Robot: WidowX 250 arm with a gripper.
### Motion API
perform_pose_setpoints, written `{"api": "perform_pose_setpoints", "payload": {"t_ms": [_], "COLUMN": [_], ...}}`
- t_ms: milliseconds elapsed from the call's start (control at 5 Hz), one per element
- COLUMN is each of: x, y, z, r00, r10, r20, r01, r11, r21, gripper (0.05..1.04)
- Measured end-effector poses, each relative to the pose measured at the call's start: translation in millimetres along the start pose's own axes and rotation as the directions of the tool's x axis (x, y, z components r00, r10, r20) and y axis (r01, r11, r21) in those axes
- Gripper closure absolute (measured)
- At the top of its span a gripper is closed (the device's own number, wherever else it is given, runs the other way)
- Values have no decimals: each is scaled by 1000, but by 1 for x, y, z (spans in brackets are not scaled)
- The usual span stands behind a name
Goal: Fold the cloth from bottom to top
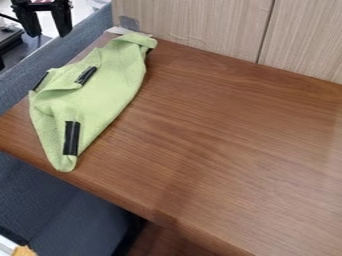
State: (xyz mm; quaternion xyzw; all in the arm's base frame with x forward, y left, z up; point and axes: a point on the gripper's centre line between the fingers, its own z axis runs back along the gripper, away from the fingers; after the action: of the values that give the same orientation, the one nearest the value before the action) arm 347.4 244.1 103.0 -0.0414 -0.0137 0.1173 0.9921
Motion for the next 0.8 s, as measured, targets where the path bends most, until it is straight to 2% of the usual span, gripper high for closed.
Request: {"api": "perform_pose_setpoints", "payload": {"t_ms": [200,400,600,800], "x": [-2,-15,-28,-49], "y": [-3,-4,-9,-13], "z": [-19,-31,-21,-5], "r00": [999,998,998,999], "r10": [-3,-4,-29,-51], "r20": [-41,-70,-52,-7], "r01": [2,-1,26,51], "r11": [1000,998,997,995], "r21": [-26,-67,-68,-90], "gripper": [83,83,83,83]}}
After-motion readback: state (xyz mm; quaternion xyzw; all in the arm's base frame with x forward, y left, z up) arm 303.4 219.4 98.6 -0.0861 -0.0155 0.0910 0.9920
